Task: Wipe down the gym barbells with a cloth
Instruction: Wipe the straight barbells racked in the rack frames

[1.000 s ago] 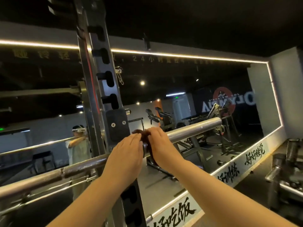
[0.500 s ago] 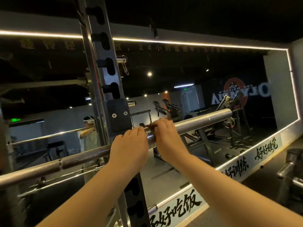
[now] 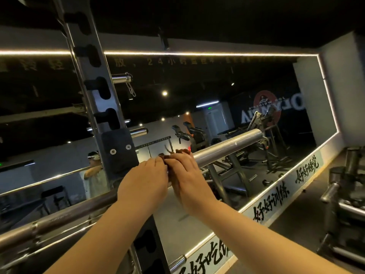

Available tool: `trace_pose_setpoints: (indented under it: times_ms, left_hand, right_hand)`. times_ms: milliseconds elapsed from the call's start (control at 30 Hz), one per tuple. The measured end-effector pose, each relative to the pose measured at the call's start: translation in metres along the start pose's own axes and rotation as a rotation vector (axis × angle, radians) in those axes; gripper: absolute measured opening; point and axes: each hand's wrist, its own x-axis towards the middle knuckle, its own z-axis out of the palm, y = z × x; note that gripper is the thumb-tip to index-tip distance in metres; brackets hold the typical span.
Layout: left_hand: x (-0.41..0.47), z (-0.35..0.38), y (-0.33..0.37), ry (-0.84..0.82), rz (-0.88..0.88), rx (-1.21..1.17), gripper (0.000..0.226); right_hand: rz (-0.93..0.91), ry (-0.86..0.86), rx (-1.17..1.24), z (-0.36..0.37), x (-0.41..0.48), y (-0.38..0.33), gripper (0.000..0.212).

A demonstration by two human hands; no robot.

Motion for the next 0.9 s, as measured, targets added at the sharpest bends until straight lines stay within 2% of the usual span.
trace_pose_setpoints:
  times_ms: [133, 200, 300, 433, 533, 633, 733, 800, 900]
  left_hand:
    - [0.0, 0.001, 0.001, 0.009, 0.002, 0.011, 0.039]
    - [0.0, 0.001, 0.002, 0.007, -0.008, 0.015, 0.038]
    - [-0.003, 0.0, 0.004, -0.003, 0.023, 0.054, 0.041]
    - [-0.003, 0.0, 0.003, -0.014, 0.057, 0.095, 0.045]
    - [-0.002, 0.001, 0.002, -0.058, 0.055, 0.089, 0.05]
    - [-0.001, -0.002, 0.003, -0.087, 0.049, 0.071, 0.058]
    - [-0.001, 0.003, 0.004, -0.049, -0.004, 0.027, 0.052]
    - [0.0, 0.009, 0.0, -0.006, 0.006, 0.01, 0.048]
    - [0.0, 0.021, -0.007, 0.039, 0.047, -0.015, 0.055]
  right_hand:
    - [-0.074, -0.075, -0.188, -0.022, 0.017, 0.018, 0.037]
    - [0.01, -0.071, -0.204, -0.026, 0.029, 0.022, 0.034]
    - [0.163, -0.031, -0.084, -0.01, 0.029, 0.013, 0.032]
    - [0.028, -0.057, -0.056, -0.002, 0.009, 0.007, 0.041]
    - [-0.032, -0.11, -0.178, -0.022, 0.015, 0.024, 0.039]
    - [0.126, -0.077, -0.19, -0.028, 0.026, 0.033, 0.035]
    - [0.231, -0.039, -0.099, -0.014, 0.024, 0.018, 0.042]
    - [0.151, -0.065, -0.087, -0.007, 0.014, 0.011, 0.043]
    - [0.002, -0.12, -0.161, -0.02, 0.009, 0.022, 0.038]
